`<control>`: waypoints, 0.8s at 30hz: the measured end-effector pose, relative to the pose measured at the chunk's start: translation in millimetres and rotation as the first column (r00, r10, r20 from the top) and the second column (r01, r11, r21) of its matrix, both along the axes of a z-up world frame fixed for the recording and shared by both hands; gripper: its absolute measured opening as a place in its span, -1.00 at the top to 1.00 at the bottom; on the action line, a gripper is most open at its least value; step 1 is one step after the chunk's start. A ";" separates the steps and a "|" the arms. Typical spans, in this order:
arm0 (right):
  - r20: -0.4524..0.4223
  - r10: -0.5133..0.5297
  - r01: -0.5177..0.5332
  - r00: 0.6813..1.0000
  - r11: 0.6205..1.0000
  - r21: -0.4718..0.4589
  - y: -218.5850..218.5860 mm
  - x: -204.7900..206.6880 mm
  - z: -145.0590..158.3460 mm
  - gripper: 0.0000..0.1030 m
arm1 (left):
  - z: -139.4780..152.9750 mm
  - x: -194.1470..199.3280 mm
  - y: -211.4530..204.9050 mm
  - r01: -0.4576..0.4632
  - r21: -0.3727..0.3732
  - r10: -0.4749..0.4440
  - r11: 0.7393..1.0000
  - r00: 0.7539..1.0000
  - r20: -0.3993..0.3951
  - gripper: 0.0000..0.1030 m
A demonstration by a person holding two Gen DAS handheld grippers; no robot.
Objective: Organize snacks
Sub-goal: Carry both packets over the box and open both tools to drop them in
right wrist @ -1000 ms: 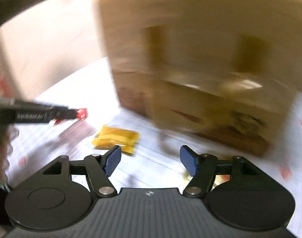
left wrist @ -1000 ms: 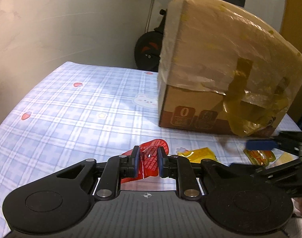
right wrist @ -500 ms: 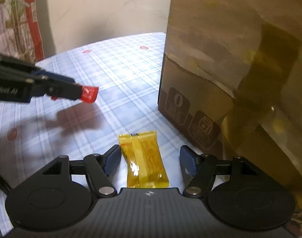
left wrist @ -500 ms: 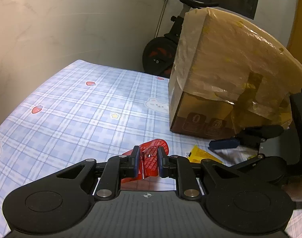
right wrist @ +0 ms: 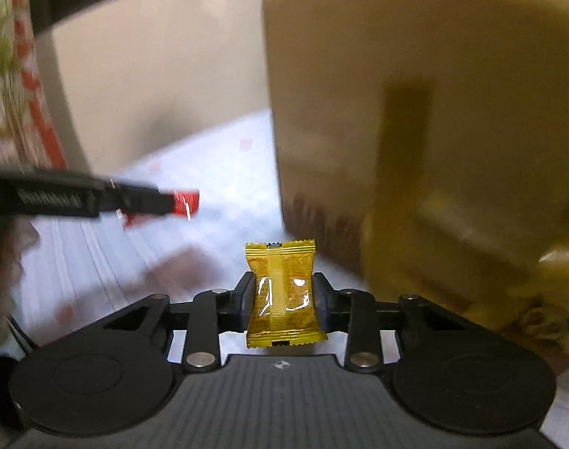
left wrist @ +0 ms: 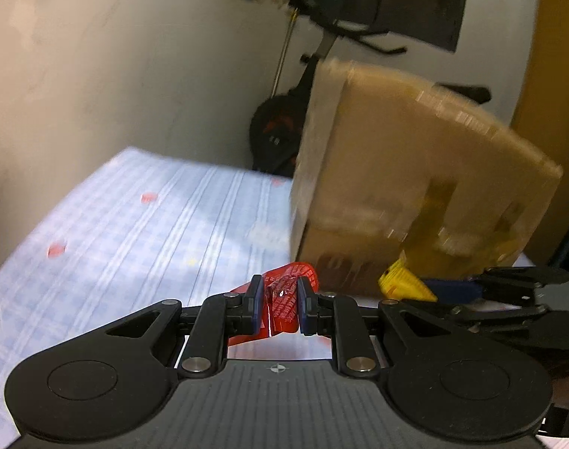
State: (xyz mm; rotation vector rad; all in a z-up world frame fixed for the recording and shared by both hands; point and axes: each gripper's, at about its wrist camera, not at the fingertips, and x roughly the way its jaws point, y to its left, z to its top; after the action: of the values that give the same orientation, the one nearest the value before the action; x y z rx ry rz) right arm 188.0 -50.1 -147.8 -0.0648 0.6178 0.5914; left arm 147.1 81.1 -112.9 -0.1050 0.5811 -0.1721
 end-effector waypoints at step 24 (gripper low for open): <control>0.284 -0.356 0.343 0.890 0.935 0.095 -87.2 55.2 137.1 0.34 | 116.6 107.0 -104.8 0.212 0.080 -0.226 0.974 0.944 0.242 0.62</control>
State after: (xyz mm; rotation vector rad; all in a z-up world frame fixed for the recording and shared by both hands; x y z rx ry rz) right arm 243.2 -137.3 -10.7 -0.0007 0.3105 0.2354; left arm 254.2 -23.7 3.7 0.0340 0.3439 -0.3808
